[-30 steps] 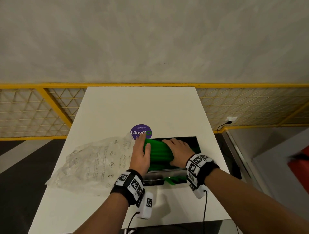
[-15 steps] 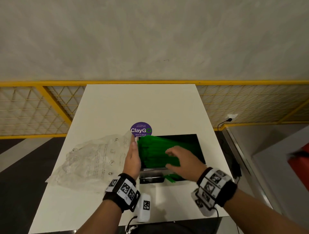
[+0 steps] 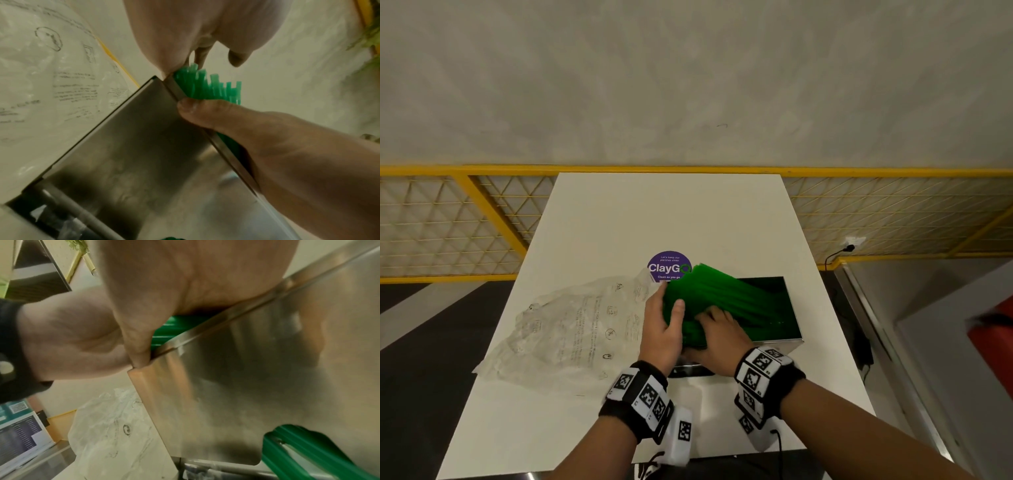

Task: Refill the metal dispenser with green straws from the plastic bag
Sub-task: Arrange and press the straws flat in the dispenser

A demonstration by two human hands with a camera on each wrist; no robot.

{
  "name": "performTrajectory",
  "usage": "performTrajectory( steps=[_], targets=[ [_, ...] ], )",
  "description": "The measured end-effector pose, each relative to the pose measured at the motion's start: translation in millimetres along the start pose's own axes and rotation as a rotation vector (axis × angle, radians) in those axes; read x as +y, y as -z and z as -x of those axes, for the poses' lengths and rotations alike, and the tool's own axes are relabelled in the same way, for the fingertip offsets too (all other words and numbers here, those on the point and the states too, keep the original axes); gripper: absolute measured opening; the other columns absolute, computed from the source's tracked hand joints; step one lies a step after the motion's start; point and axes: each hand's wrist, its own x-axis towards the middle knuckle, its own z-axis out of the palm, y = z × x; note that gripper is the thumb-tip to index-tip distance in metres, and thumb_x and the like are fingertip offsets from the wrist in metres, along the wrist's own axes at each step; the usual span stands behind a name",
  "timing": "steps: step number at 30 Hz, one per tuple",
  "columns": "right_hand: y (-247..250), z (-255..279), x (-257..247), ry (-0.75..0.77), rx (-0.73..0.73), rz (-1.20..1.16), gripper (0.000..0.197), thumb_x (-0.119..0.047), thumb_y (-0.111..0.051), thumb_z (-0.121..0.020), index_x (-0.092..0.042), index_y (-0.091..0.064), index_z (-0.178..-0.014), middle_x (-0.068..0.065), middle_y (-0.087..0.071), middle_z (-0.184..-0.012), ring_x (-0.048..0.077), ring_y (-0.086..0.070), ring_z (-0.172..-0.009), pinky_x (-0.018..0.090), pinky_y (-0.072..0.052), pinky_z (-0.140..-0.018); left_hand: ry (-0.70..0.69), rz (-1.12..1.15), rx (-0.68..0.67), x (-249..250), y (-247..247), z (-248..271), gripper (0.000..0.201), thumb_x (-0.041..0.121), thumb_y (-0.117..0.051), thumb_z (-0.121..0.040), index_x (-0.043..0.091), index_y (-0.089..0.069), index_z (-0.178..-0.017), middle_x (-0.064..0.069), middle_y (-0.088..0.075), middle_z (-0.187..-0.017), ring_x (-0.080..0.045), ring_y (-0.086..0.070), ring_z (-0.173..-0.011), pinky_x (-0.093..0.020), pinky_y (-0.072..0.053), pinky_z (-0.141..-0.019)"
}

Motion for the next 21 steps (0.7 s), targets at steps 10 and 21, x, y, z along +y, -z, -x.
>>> performTrajectory(
  steps=[10,21],
  targets=[
    [12,-4,-4,-0.043,-0.082,-0.101,0.073,-0.060,-0.064,-0.074,-0.031,-0.040,-0.137,-0.001,-0.045,-0.142,0.024,-0.037,-0.134,0.046,-0.025,-0.113,-0.061,-0.268,0.091,12,-1,-11,0.033,0.010,-0.057,-0.088,0.010,-0.055,-0.121,-0.003,-0.050,-0.107,-0.012,-0.046,-0.095,-0.013,-0.032,-0.080],
    [17,-8,-1,-0.060,-0.066,-0.261,0.070,-0.056,-0.079,-0.059,-0.033,-0.056,-0.121,-0.006,-0.066,-0.116,0.017,-0.061,-0.108,0.036,-0.049,-0.097,-0.031,-0.083,0.076,2,1,-14,0.013,0.007,-0.055,-0.090,0.018,-0.060,-0.094,-0.006,-0.061,-0.098,-0.005,-0.053,-0.079,-0.017,-0.043,-0.073]
  ],
)
